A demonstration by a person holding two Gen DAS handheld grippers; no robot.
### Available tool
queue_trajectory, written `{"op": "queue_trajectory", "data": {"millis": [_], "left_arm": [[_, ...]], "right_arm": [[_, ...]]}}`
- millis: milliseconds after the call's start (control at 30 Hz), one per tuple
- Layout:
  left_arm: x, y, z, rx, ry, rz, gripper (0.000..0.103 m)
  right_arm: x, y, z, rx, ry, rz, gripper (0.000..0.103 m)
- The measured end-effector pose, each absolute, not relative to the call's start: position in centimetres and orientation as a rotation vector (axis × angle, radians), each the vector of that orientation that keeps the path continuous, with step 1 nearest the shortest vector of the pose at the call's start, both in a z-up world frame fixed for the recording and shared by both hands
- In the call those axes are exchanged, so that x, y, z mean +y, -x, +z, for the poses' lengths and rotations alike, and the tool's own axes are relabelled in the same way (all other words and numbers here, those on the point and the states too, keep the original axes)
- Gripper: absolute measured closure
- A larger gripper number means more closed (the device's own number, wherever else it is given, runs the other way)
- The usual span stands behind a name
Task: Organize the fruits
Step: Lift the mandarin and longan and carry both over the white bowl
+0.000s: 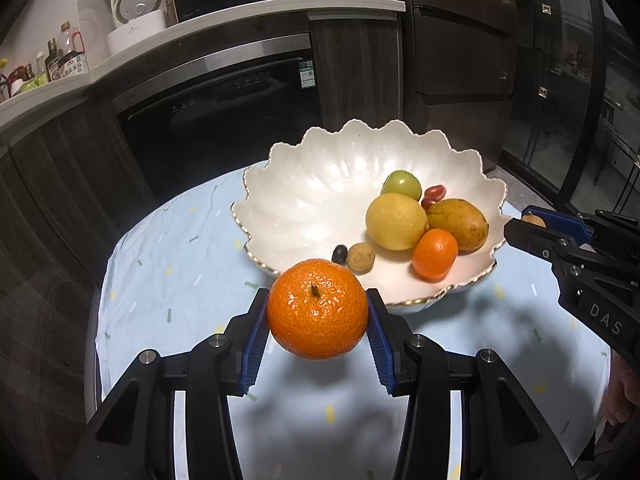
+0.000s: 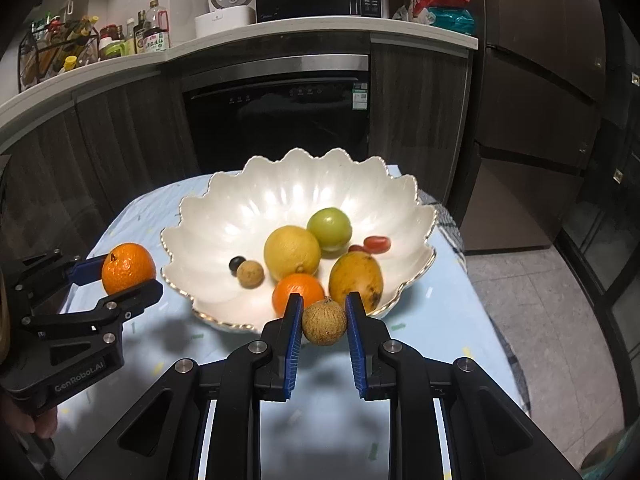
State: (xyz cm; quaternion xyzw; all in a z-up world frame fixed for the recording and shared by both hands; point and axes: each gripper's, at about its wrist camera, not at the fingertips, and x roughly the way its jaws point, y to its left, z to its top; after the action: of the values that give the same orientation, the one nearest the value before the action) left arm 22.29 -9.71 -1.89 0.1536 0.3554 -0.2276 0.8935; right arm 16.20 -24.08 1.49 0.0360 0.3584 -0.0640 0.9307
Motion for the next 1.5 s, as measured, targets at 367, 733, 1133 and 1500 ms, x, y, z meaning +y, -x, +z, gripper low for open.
{"op": "queue_trajectory", "data": {"millis": [367,733,1133,1500], "left_arm": [[-11.0,-23.1,-0.9,0.712,-0.319,-0.476,0.057],[-12.0,-24.3,-0.7,0.708,-0.314,-0.475,0.057],[-12.8,-26.0,-0.5,0.704,-0.304,-0.461,0.057],[-13.7,-27.6,-0.6,0.703,-0.298,-0.454,0.057]], "right_arm": [[-25.6,-17.0,2.2,0.716,-0.066,-0.145,0.08],[-26.6,-18.0,2.8,0.704,-0.055,-0.15,0.08],[-27.8,-19.9,3.0,0.696,-0.048,-0.155,0.08],[-28.9,-21.9,3.0,0.686,-0.045,-0.167,0.08]]}}
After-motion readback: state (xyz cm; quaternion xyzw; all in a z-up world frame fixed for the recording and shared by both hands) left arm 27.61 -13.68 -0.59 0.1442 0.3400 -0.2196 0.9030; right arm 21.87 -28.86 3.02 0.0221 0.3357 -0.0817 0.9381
